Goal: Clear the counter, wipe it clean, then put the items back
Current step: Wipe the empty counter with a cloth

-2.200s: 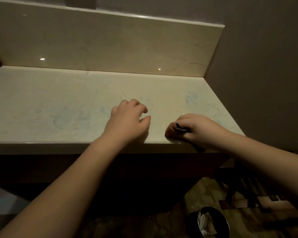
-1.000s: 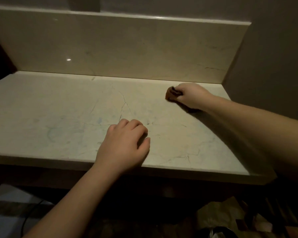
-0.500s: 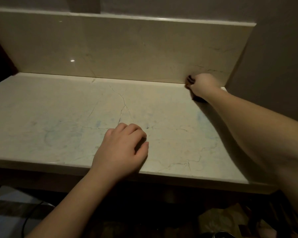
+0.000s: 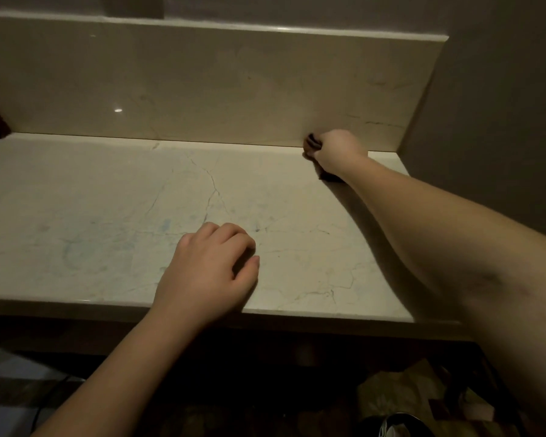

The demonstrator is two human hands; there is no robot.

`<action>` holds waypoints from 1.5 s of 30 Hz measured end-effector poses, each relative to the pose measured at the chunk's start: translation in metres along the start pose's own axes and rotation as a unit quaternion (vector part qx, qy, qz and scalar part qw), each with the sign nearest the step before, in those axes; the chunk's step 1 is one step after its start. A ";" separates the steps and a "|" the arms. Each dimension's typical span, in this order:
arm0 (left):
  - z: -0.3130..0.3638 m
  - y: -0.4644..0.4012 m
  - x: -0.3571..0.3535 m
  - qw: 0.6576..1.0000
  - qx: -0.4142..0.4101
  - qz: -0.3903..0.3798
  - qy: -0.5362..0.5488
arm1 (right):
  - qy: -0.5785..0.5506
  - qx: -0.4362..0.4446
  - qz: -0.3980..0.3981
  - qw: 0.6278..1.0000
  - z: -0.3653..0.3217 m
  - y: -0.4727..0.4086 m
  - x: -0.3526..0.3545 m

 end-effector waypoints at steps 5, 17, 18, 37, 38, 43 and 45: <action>0.000 0.000 0.001 1.000 0.000 0.006 0.001 | 0.034 -0.052 0.030 0.998 0.080 0.016 0.046; -0.002 0.000 0.000 1.000 0.000 0.010 0.008 | -0.020 0.081 -0.117 0.990 0.035 0.080 0.032; -0.002 0.000 0.000 1.000 -0.001 0.011 0.008 | -0.014 0.086 -0.132 0.987 0.035 0.082 0.031; -0.001 -0.001 0.002 1.000 0.008 0.015 0.004 | 0.010 0.083 -0.243 0.966 0.030 0.125 0.041; -0.001 -0.001 0.002 1.000 0.007 0.014 0.004 | 0.015 0.072 -0.212 0.975 0.037 0.111 0.046; 0.000 -0.001 0.003 1.000 0.008 0.016 0.000 | 0.033 0.044 -0.143 0.988 0.060 0.075 0.057; 0.000 -0.001 0.002 1.000 0.007 0.012 -0.003 | 0.018 0.063 -0.145 0.987 0.055 0.092 0.054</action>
Point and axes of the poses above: each hand's wrist, its own y-axis away from the middle knuckle, its own x-axis out of the back of the hand, z = x × y, the point moved 8 cm from there along -y, towards the middle knuckle, and after that the axes turned 11 degrees about -y, right-handed, at the moved point
